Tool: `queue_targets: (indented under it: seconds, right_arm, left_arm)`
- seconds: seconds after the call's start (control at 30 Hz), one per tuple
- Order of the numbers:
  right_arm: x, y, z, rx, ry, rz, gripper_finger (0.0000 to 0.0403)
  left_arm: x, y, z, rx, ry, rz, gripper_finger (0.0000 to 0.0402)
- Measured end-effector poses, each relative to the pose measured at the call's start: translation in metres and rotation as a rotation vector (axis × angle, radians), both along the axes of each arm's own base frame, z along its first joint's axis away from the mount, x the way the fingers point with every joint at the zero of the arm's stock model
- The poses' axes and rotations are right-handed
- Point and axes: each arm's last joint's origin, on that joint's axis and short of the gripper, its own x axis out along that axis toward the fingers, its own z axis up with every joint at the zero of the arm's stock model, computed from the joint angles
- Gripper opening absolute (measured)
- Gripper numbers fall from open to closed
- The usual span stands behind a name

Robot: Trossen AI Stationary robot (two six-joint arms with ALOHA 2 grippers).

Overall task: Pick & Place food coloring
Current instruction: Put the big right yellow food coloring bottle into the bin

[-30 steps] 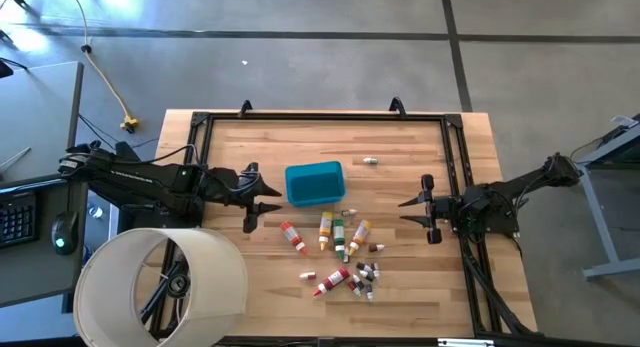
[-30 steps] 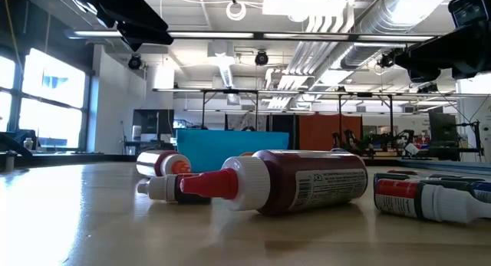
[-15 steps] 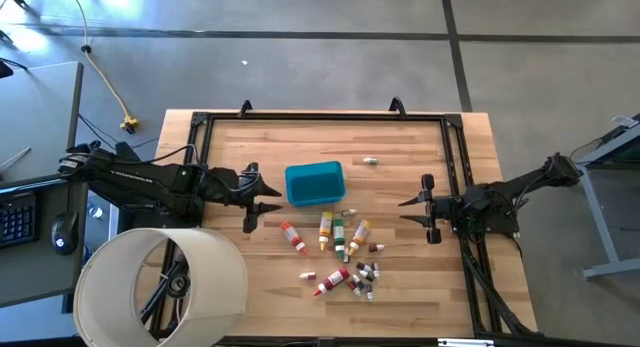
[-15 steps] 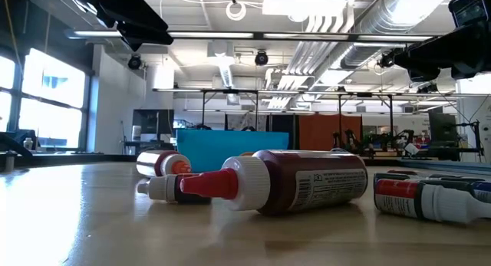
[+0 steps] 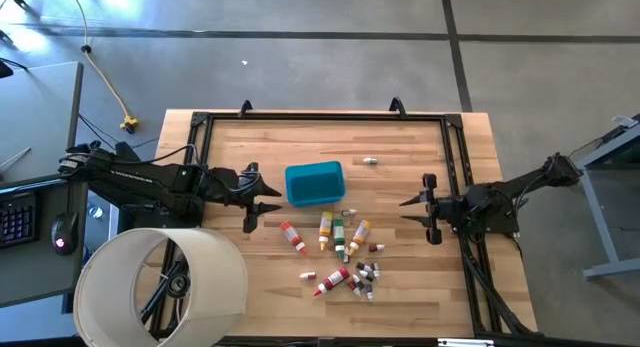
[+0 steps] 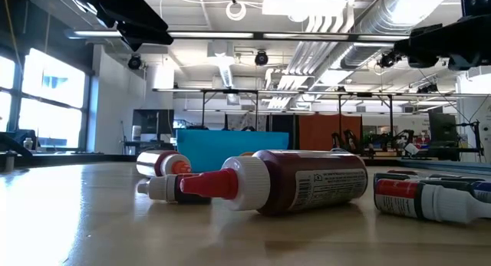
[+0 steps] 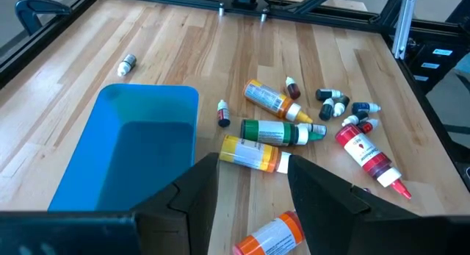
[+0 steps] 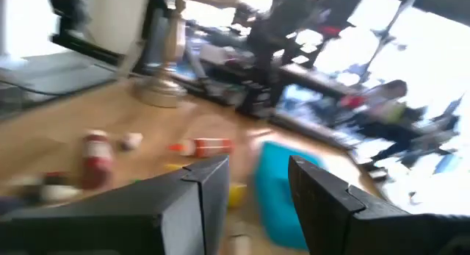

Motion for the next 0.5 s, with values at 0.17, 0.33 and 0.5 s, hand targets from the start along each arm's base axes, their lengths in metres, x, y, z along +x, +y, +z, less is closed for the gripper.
queue_targets:
  seconds: [0.17, 0.33, 0.5]
  right_arm:
    - [-0.002, -0.009, 0.011, -0.184, -0.083, -0.312, 0.0135]
    - [-0.002, -0.011, 0.013, -0.122, -0.097, -0.373, 0.0135]
    - [-0.002, -0.01, 0.01, -0.021, -0.089, -0.335, 0.0135]
  left_arm:
    - [0.0, 0.0, 0.0, 0.0, 0.0, 0.0, 0.0161]
    - [0.0, 0.0, 0.0, 0.0, 0.0, 0.0, 0.0161]
    - [0.0, 0.0, 0.0, 0.0, 0.0, 0.0, 0.0161]
